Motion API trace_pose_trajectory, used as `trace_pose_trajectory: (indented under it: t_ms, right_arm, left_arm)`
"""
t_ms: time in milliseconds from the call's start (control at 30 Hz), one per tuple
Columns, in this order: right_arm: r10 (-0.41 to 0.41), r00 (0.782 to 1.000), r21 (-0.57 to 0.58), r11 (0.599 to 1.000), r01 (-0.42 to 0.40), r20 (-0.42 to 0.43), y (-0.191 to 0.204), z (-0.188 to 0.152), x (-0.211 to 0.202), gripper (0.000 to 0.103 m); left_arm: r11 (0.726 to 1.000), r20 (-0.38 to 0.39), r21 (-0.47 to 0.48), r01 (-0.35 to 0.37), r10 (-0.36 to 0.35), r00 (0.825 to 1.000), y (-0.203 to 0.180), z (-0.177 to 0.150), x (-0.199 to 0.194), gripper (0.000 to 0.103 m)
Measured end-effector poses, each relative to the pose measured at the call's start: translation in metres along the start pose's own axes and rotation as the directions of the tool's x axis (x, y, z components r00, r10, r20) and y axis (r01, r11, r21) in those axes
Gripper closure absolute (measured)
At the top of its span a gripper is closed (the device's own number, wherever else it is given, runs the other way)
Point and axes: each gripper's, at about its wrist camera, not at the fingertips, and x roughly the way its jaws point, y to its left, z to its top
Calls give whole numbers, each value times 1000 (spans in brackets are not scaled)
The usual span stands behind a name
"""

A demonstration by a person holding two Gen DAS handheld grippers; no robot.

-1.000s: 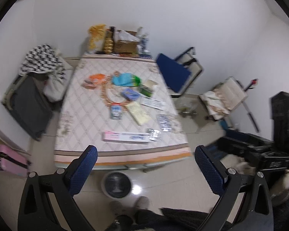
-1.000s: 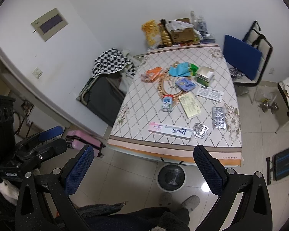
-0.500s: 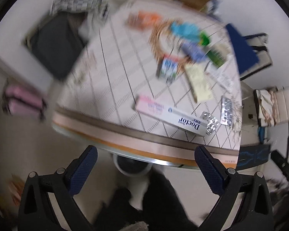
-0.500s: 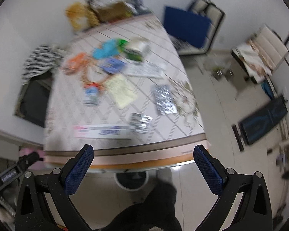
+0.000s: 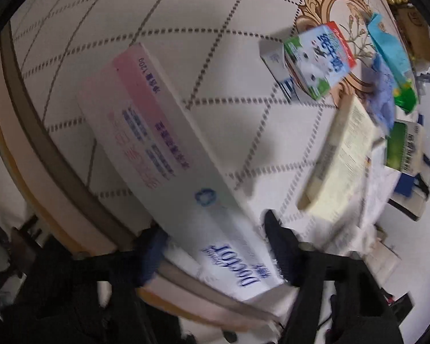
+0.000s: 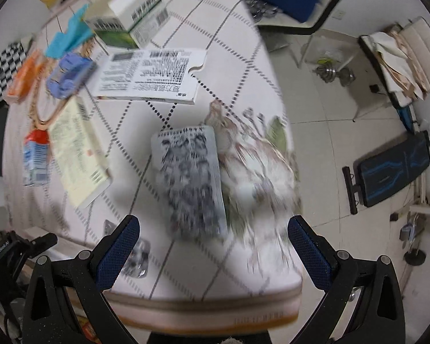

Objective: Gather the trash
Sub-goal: 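Grasp the Dental Doctor toothpaste box with the left tool while the right tool grasps the silver blister pack, then carry the toothpaste box and blister pack with both tools over the trash bin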

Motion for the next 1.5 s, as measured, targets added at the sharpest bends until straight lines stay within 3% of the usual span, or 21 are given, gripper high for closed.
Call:
trace_pose_trajectory:
  t_ms: [33,100,133,200,267,300,367,467,800,1033,1267,1433,1500]
  right_arm:
    - [3,1000,-12,1000,-3,-8,3,5,7,0]
    - [8,999,-43,999,-9,-32,13,15,24,0]
    - [13,999,-54,998,-15,-40,17,19,30,0]
    - [7,999,-76,997,-11,-48,24,26,42,2]
    - [3,998,-91,996,-9,-56,28,29,52,10]
    - [-15,999,-105,994,10,-45,31,29,53,13]
    - [-64,998,-144,988,60,-18,40,26,53,21]
    - [-60,998,-188,980,61,14,51,22,50,36]
    - [-23,1000,-218,976,23,6,53,20,46,37]
    - [25,998,-225,974,-11,57,53,0,20,37]
    - [77,985,-226,973,-41,154,52,-34,-30,37]
    - [121,960,-214,975,-66,253,61,-78,-86,37]
    - [134,946,-202,976,-76,296,66,-102,-108,37]
  left_arm:
    - [999,15,31,-15,15,1000,-1,-1,-3,45]
    - [973,66,185,-141,131,989,-9,-6,-11,48]
    - [943,100,263,-202,182,978,-13,-9,-15,50]
    - [839,176,422,-343,295,939,-18,-16,-19,53]
    - [784,204,478,-395,338,919,-18,-18,-17,54]
    - [782,200,480,-399,345,917,-16,-16,-16,54]
    - [808,193,445,-387,336,922,-10,-12,-18,53]
    - [828,193,416,-374,322,927,-8,-14,-26,57]
    - [760,316,469,-450,332,889,-46,-62,-52,58]
    - [726,404,495,-477,294,866,-82,-90,-92,58]
    - [690,501,551,-469,176,847,-93,-138,-131,58]
    - [659,528,621,-425,48,848,-73,-146,-164,58]
    - [643,527,651,-404,0,850,-58,-133,-168,58]
